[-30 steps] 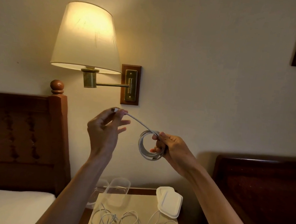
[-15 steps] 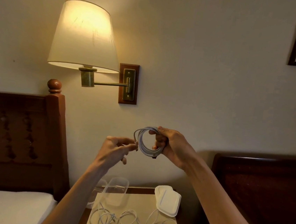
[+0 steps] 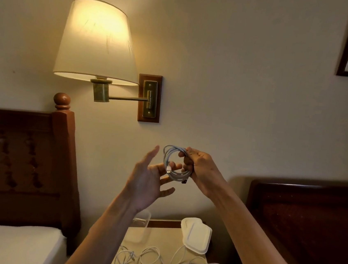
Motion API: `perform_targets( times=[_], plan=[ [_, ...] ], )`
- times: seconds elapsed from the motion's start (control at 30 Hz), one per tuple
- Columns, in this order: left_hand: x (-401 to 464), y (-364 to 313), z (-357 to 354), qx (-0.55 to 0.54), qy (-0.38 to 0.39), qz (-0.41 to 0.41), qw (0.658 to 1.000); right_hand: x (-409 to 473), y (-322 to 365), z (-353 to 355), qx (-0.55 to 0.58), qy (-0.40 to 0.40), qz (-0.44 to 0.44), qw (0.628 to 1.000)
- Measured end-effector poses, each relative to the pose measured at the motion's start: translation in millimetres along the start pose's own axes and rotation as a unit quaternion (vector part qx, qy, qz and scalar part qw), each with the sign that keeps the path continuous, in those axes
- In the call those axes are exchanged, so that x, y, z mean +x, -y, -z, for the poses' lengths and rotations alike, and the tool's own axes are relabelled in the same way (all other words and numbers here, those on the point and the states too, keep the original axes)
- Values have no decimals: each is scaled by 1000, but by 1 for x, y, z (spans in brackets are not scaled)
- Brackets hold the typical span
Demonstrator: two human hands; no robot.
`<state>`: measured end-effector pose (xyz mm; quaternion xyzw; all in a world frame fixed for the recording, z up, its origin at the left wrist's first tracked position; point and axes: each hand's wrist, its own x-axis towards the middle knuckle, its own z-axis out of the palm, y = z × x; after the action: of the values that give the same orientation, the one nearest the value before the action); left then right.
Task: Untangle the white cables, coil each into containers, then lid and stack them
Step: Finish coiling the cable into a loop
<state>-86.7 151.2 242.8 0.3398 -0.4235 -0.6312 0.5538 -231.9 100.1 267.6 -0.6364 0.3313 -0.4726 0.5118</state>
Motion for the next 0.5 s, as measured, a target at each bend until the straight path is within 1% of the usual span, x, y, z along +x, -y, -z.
perform_targets(
  times=[0.07,0.1,0.2,0.27,0.3,0.33,0.4,0.47,0.5],
  plan=[
    [-3,2,-12,123,-76,-50,988,2,-1,-2,-2,-11,13,1000],
    [-4,3,-18,170,-98,-77,978,2,0,-4,-4,-20,22,1000],
    [-4,1,-24,219,-112,-120,962,3,1,-8,-9,-48,42,998],
    [-1,1,-24,245,-138,-129,951,3,0,-9,-21,-56,61,996],
    [2,3,-23,276,-158,-125,940,3,0,-10,-30,-63,68,995],
    [4,5,-22,328,-181,-117,920,3,0,-10,-38,-73,74,994],
    [6,13,-16,450,-220,-117,857,5,-2,-9,-53,-91,82,991],
    [7,20,-8,545,-238,-165,787,7,-4,-6,-67,-97,85,989],
    [8,22,-7,574,-241,-193,759,7,-5,-5,-66,-98,85,989]
  ],
)
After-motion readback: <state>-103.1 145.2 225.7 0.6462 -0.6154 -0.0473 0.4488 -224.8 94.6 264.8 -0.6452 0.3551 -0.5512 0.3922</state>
